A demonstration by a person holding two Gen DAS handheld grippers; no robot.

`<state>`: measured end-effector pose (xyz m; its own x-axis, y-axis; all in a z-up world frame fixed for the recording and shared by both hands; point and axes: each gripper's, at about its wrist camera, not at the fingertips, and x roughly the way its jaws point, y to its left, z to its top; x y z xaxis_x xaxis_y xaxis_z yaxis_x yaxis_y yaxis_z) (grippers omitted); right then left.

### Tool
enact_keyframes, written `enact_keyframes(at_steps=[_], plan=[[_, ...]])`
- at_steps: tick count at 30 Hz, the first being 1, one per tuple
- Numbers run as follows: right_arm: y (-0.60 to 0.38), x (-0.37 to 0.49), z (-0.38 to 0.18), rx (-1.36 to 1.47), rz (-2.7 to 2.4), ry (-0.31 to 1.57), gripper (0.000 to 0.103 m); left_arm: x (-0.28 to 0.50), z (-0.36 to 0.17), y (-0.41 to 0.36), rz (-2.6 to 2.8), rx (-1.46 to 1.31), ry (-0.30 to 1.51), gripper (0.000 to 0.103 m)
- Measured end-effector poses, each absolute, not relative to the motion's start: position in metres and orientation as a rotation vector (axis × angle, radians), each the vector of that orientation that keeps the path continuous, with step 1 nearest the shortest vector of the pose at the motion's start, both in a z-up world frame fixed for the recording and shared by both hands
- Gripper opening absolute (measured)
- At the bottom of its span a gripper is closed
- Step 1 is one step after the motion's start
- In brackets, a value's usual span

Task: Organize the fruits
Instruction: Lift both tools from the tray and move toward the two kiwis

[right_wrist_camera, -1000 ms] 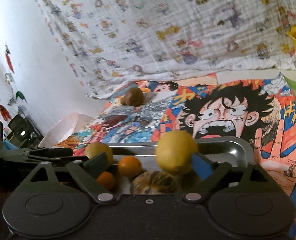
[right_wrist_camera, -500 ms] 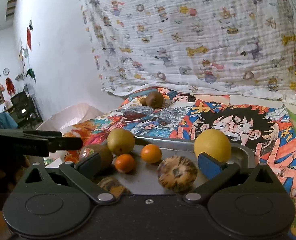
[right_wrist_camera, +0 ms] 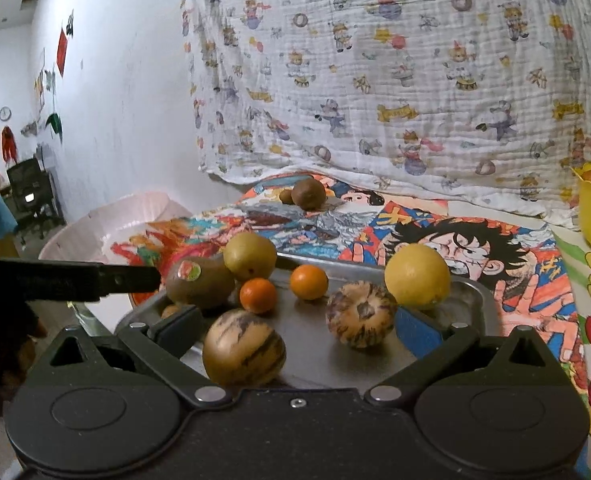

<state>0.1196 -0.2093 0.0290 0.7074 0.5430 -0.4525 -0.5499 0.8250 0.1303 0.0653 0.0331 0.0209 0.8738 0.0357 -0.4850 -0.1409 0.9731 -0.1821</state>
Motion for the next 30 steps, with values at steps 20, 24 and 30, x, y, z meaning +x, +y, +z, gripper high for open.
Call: enact_keyframes(at_steps=[20,24,30], plan=[[-0.218,0.127,0.019,0.027,0.577,0.528,0.102,0.058,0.017,0.034,0.156,-0.218,0.519,0.102],[-0.218,0.136,0.021,0.039,0.576,0.529,0.102,0.064,0.02,0.04,0.165,-0.221,0.523,0.102],[-0.217,0.153,0.025,0.051,0.561,0.544,0.102,0.081,0.025,0.049,0.17,-0.217,0.545,0.102]])
